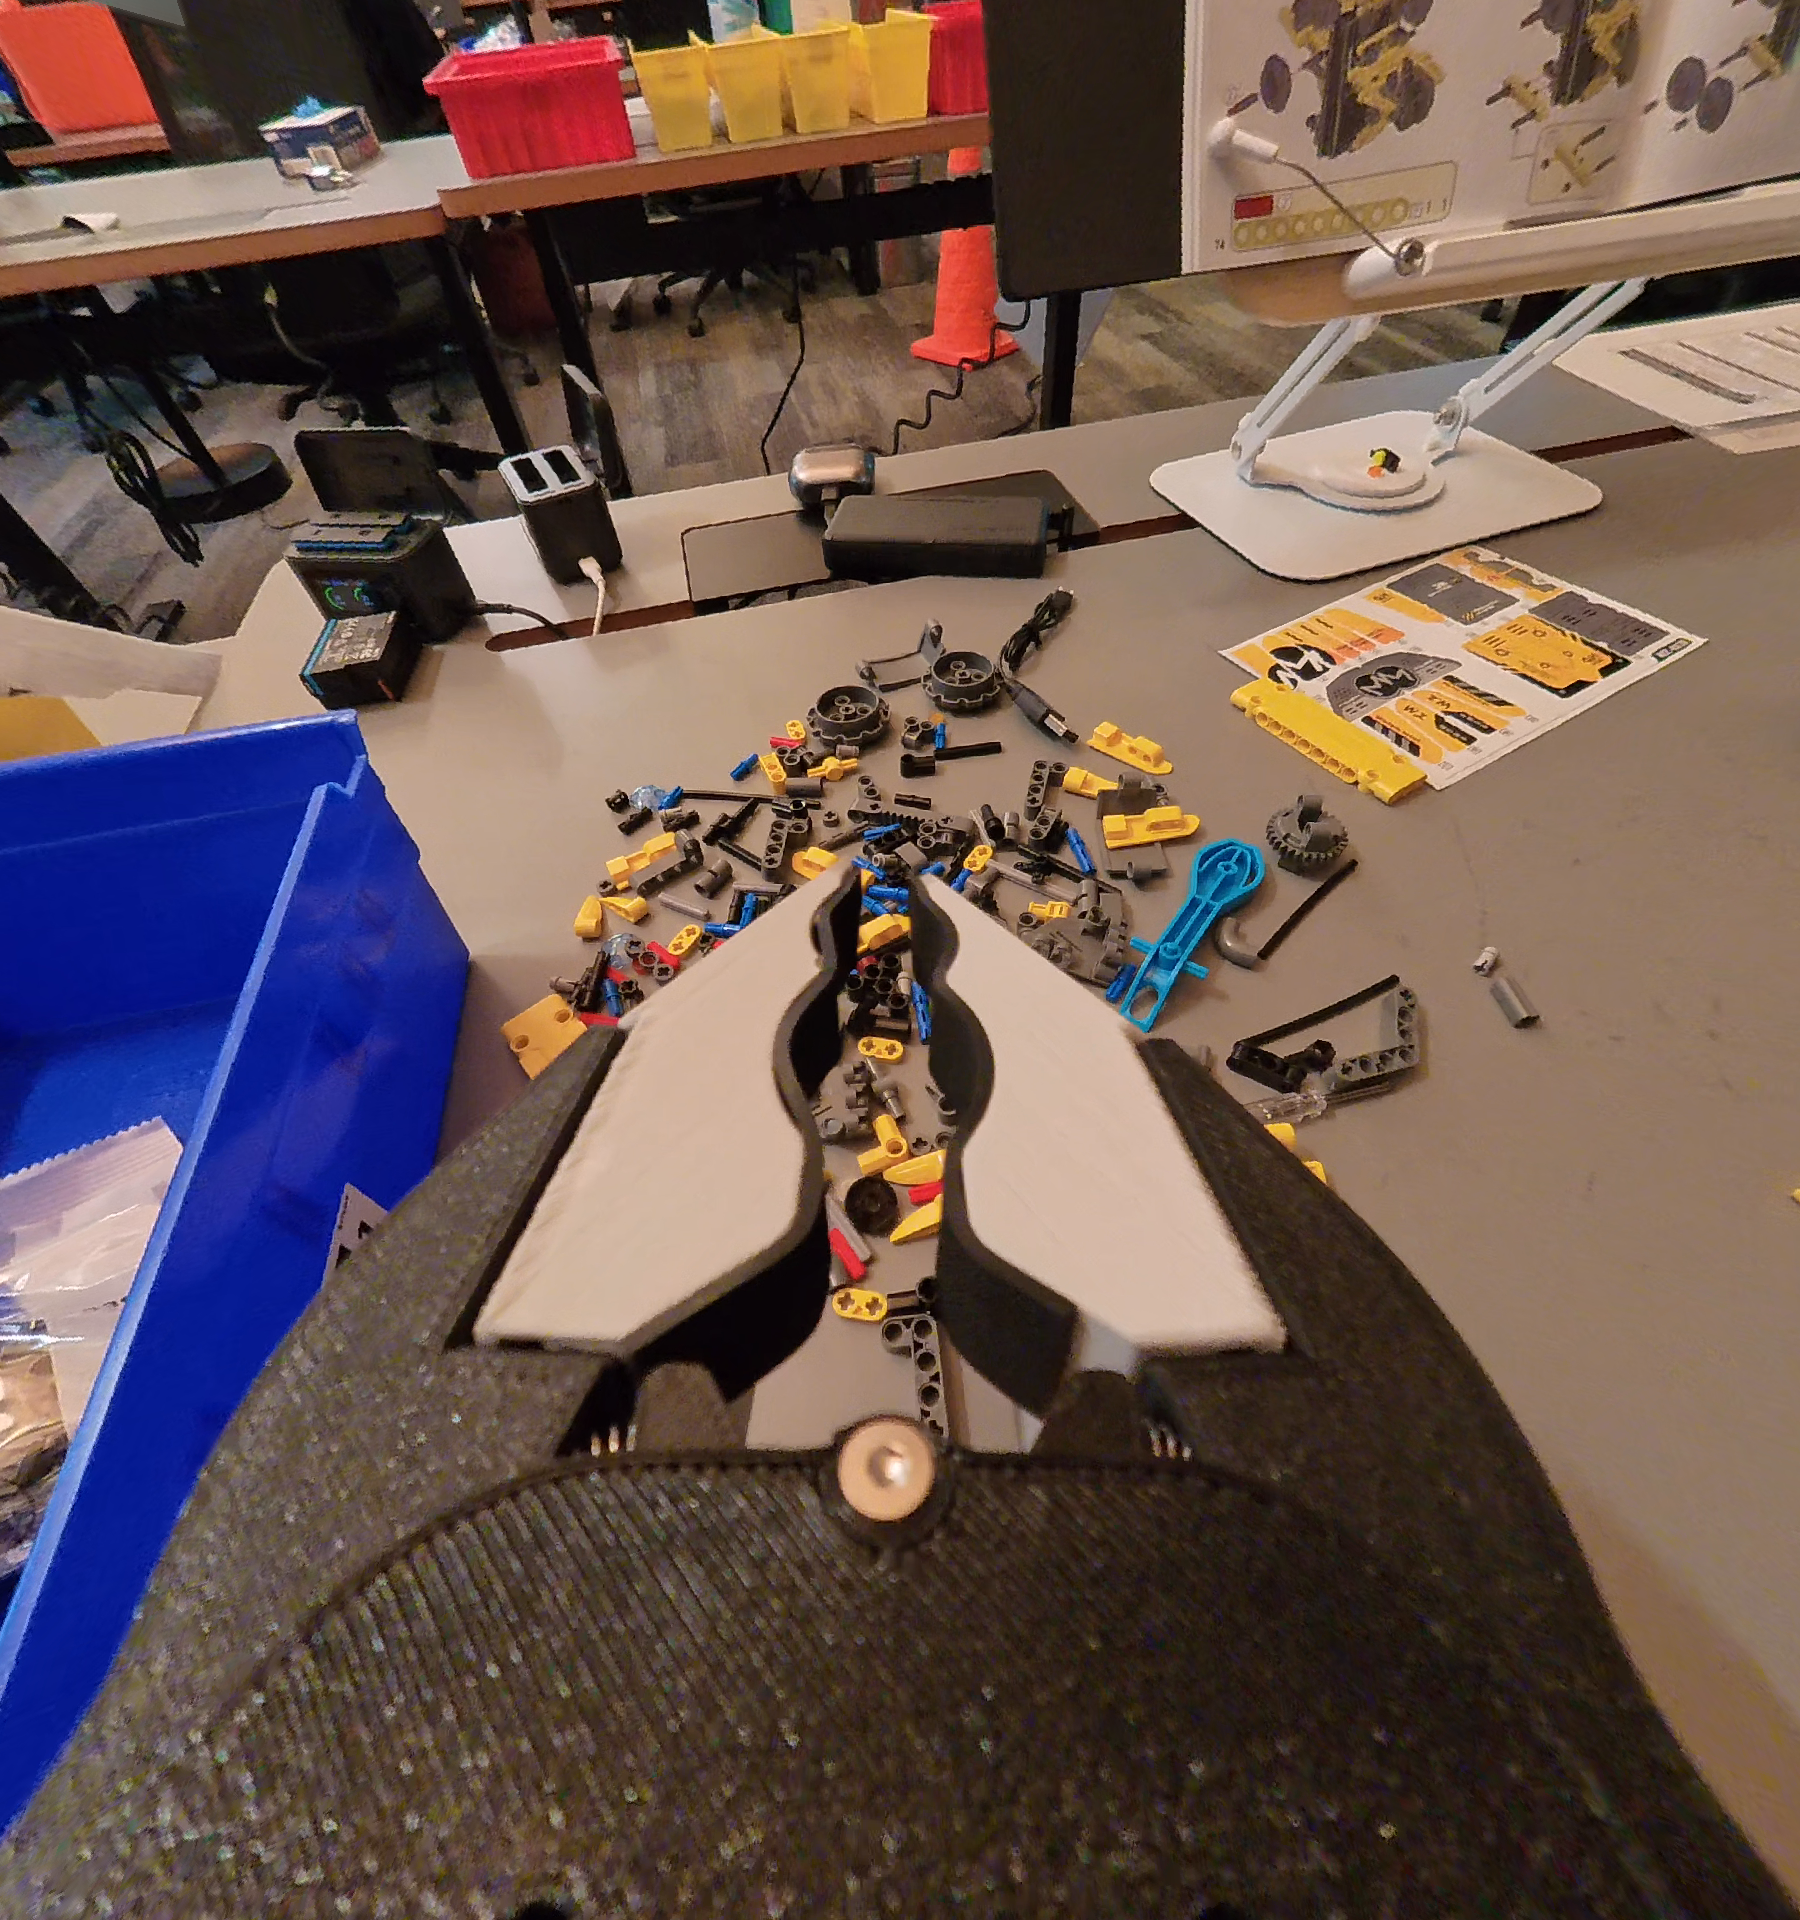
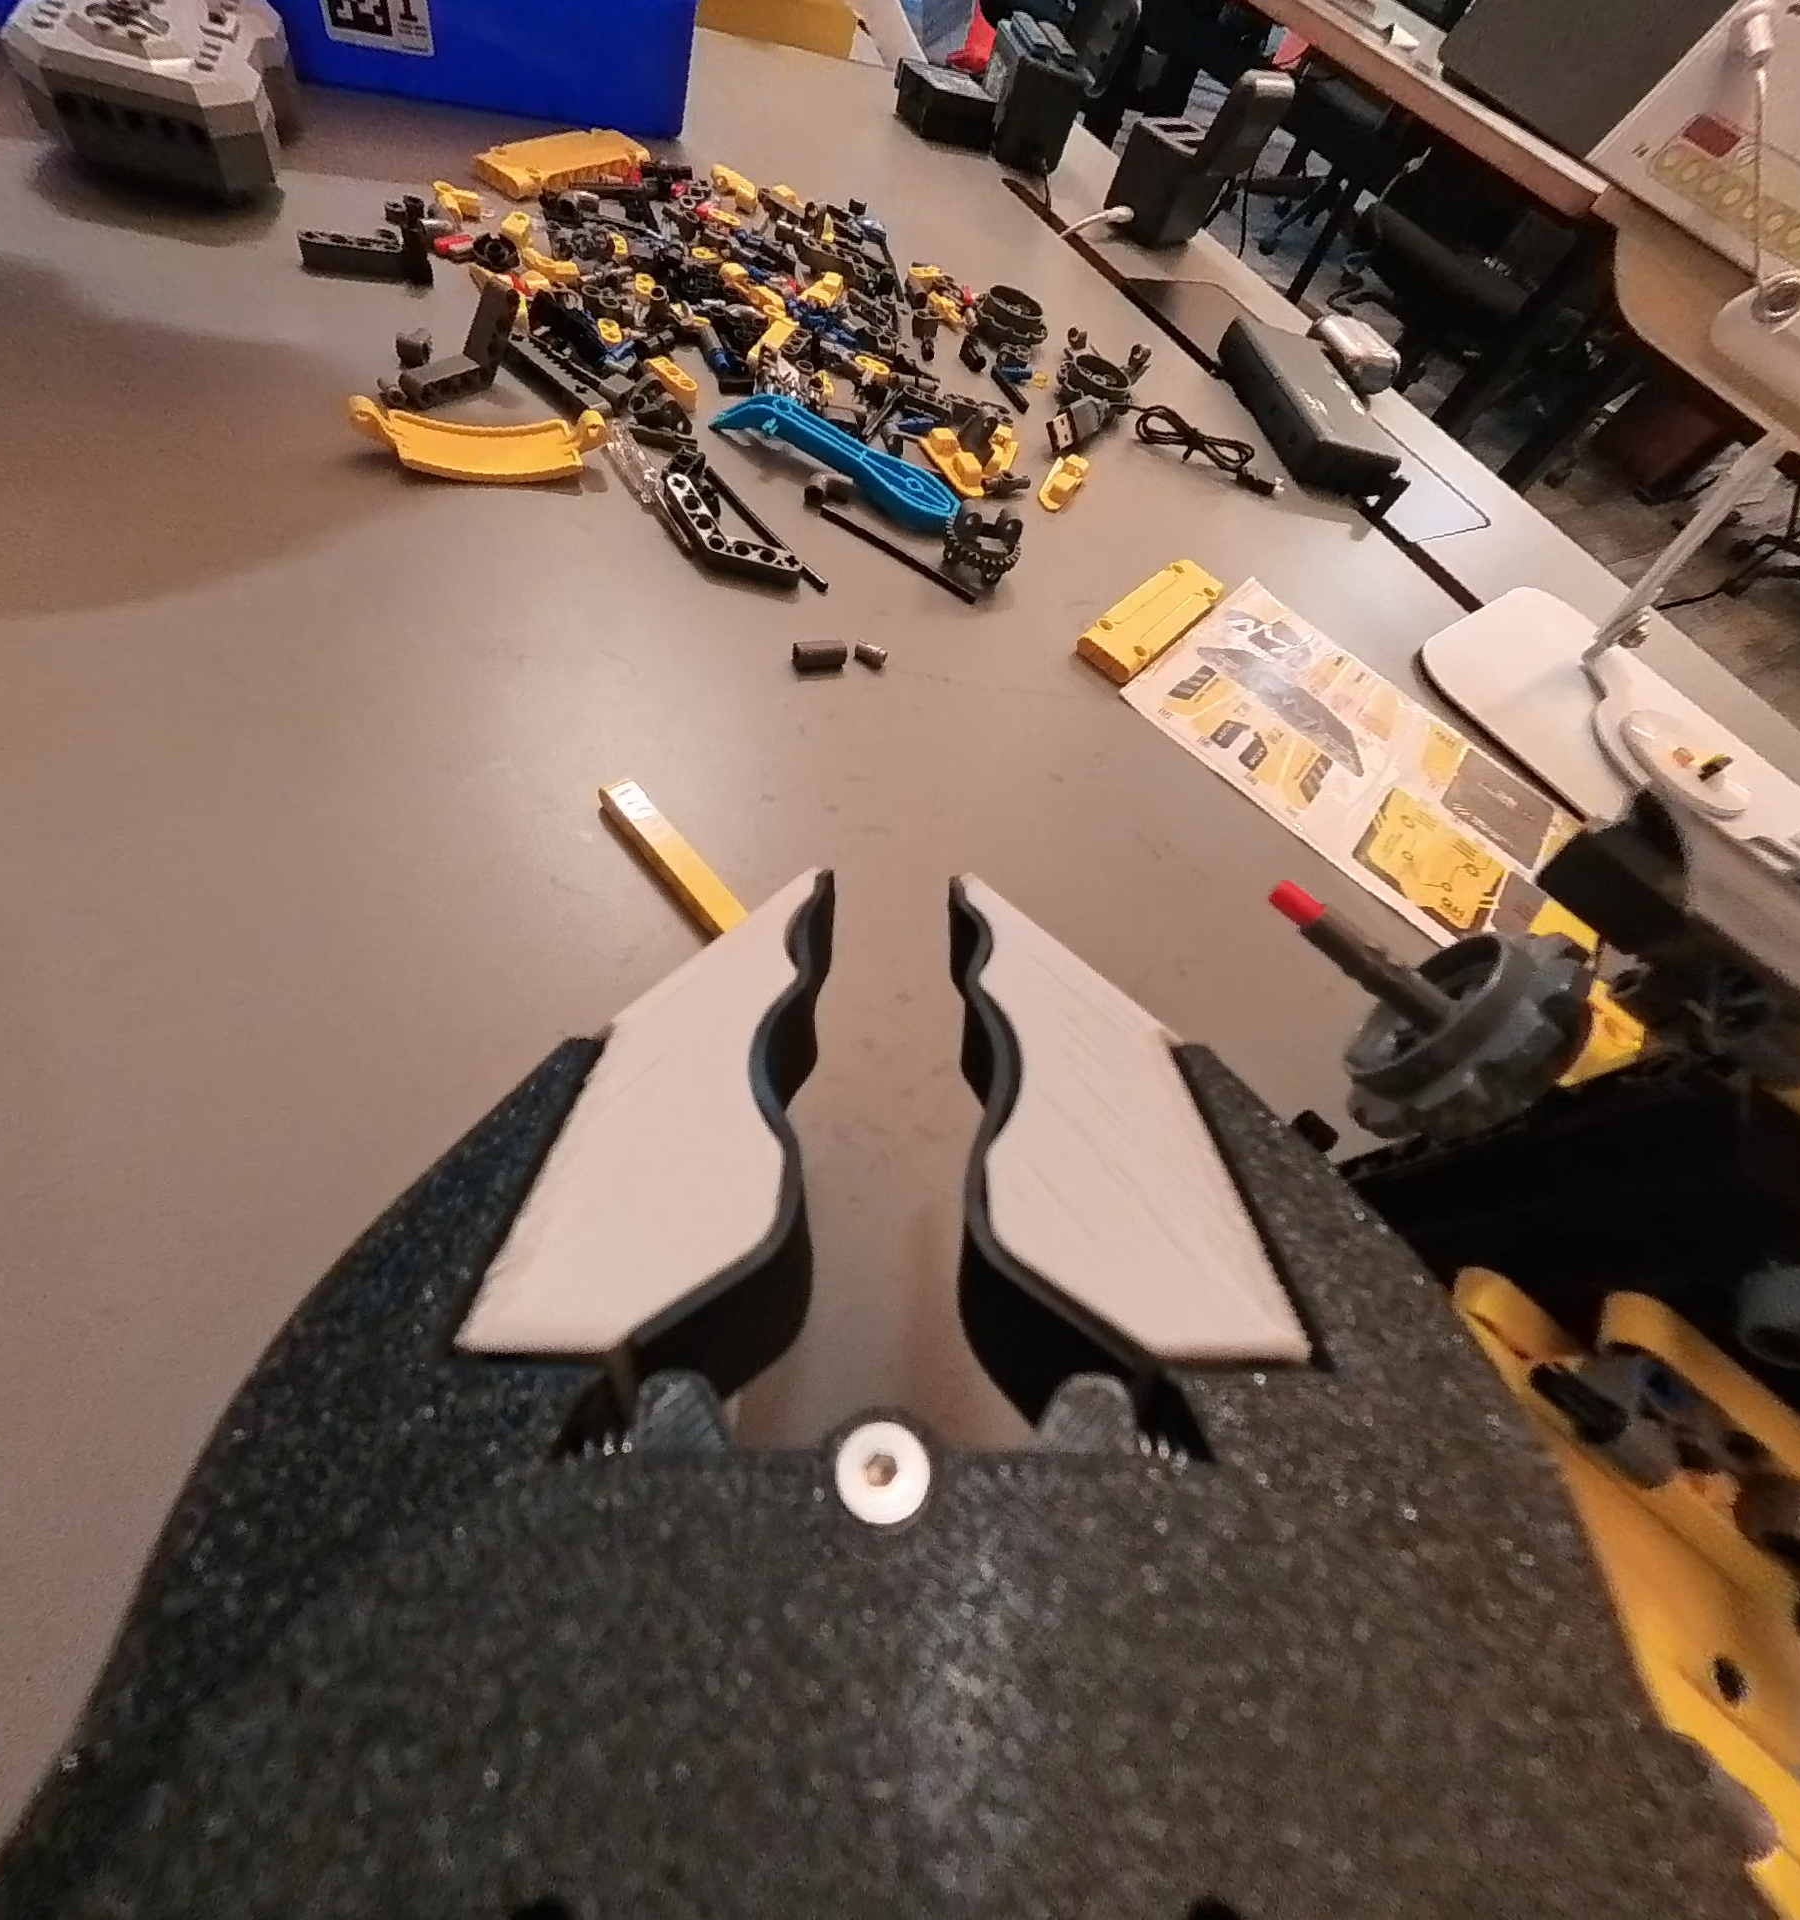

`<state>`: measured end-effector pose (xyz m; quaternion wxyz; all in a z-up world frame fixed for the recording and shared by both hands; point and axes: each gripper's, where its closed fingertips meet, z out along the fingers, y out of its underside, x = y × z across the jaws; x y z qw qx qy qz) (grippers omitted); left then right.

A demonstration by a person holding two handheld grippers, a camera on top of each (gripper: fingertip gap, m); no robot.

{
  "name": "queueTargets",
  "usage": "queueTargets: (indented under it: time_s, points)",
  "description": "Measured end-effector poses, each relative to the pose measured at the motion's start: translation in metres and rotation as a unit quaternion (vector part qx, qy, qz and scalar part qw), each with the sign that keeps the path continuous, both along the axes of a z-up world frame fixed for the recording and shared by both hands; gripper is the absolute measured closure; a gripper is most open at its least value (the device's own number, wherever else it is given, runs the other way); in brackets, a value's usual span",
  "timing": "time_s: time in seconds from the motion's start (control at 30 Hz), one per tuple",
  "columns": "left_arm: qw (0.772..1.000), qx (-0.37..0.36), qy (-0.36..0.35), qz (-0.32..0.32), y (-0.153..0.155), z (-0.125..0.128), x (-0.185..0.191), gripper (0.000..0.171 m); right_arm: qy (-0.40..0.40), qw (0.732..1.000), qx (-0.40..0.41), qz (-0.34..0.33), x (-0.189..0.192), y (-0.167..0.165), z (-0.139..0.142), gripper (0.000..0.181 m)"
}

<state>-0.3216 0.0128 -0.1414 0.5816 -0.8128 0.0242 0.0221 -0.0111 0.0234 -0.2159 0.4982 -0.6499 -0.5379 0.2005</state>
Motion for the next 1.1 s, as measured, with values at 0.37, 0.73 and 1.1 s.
queueTargets:
  time_s: [0.37, 0.73, 1.1]
  points:
    - [1.0, -0.001, 0.0, -0.003, 0.0001, -0.0003, 0.0012, 0.162, -0.005, 1.0, 0.0, 0.0, -0.0004, -0.0001, -0.002, 0.159]
    - [1.0, -0.005, 0.0, -0.005, 0.001, -0.0025, 0.002, 0.159, -0.01, 1.0, 0.001, 0.0, -0.0007, 0.0001, -0.0036, 0.159]
    - [1.0, -0.008, 0.001, -0.007, 0.0016, -0.0042, 0.0031, 0.158, -0.015, 1.0, 0.001, 0.0, -0.0012, 0.0003, -0.0052, 0.158]
